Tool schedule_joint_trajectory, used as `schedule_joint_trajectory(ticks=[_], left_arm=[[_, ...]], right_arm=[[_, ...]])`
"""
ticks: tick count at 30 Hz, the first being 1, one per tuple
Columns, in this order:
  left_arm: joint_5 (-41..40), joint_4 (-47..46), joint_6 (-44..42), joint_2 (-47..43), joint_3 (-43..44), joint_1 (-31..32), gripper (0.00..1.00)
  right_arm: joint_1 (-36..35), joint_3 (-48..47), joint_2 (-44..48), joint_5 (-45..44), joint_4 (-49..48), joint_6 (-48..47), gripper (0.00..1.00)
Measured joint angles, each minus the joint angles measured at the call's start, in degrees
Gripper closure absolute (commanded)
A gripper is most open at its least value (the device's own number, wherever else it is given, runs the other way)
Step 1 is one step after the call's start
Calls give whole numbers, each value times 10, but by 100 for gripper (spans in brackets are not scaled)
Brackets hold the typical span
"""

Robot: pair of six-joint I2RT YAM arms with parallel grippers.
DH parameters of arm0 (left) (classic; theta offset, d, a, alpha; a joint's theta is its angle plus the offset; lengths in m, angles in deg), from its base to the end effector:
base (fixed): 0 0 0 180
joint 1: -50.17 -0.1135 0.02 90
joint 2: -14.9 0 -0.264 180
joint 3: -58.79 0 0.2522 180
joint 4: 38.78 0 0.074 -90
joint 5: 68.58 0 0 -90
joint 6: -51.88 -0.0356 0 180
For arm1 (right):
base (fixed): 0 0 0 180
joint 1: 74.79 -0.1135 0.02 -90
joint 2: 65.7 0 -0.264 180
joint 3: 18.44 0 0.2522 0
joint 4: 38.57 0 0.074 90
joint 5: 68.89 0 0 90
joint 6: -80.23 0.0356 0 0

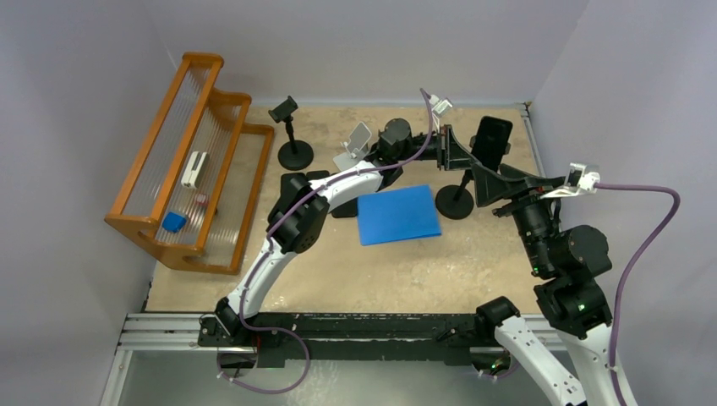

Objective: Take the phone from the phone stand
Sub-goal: Pick up the phone stand with the phone at the center of the board, then place the phone stand with the phone at the center of the board.

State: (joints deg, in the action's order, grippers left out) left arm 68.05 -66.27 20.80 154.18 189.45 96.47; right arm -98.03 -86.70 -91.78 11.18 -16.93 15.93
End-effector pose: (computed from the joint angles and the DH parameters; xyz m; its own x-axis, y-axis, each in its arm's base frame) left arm 0.3700 -0.4246 0.2798 -0.7169 -0.1011 -0.6898 0.6930 -0.2121 -0.6890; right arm 0.0685 0.0227 0.4372 0.1863 0.5449 -0.8176 -0.3563 0.8129 0.4606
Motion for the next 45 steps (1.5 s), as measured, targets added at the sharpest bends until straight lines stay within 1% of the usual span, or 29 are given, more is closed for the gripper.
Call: schedule_joint_trajectory(ticks=[10,19,24,31,38,42,45], left_arm=[[-13,-5,17,0,-4,3,100],[-22,3,16,-8,-6,26,100],[-25,5,15,-21,-30,39,100],[-27,9,14,-72,-82,45,100],[-35,1,13,-143,-133,45,100],[-37,-12,13,-191,-175,46,100],[-39,-16,7,-237,-225,48,100]], right_arm=[[0,-1,2,0,0,0,26],[-1,-29,7,0,0,1,26],[-1,-35,11,1,0,5,26],[-1,-39,14,5,2,14,25],[0,-63,11,21,7,14,25],[0,-77,6,41,8,13,25],[0,-85,3,60,7,13,25]])
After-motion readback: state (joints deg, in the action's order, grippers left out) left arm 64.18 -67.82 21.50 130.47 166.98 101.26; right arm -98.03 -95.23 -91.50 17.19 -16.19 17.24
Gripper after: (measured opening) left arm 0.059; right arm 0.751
